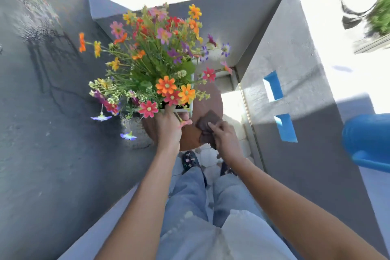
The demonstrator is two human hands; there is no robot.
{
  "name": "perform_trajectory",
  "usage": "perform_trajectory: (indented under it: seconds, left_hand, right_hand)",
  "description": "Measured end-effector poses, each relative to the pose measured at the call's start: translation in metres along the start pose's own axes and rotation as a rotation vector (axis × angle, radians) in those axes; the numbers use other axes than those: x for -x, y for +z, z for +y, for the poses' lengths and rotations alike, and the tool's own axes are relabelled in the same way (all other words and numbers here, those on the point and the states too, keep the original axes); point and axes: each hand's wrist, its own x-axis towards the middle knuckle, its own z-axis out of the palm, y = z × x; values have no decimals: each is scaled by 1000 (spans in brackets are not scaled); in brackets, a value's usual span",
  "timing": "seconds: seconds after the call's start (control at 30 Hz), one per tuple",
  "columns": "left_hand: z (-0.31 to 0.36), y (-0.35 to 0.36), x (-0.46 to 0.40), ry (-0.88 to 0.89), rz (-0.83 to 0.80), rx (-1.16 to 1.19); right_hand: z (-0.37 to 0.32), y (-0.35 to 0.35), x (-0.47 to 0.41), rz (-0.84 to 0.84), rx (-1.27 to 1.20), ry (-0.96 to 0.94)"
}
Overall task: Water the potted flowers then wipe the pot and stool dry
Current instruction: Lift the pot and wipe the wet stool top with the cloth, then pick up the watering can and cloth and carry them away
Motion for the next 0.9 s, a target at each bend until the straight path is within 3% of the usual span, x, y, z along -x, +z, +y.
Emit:
perform_trajectory:
  seconds: [0.1, 0.4, 0.5, 0.77, 0.83, 0.9]
  left_hand:
    - [-18, 8, 15, -72, 12, -81]
    - [-63, 53, 71, -229, 127, 38]
    - [-77, 63, 75, -291, 150, 75]
    - [-70, 93, 92, -203, 136, 194]
    - [-68, 104, 108, -183, 108, 122]
    - [-63, 119, 132, -192, -19, 3]
  right_hand:
    - [8, -19, -6, 55, -108, 229]
    - [5, -58, 35, 55, -306, 455]
    - [10, -70, 59, 46, -332, 463]
    - [25, -140, 98, 118, -381, 388]
    - [25, -166, 103, 161, -399, 340]
    - [21, -200, 110, 228, -437, 283]
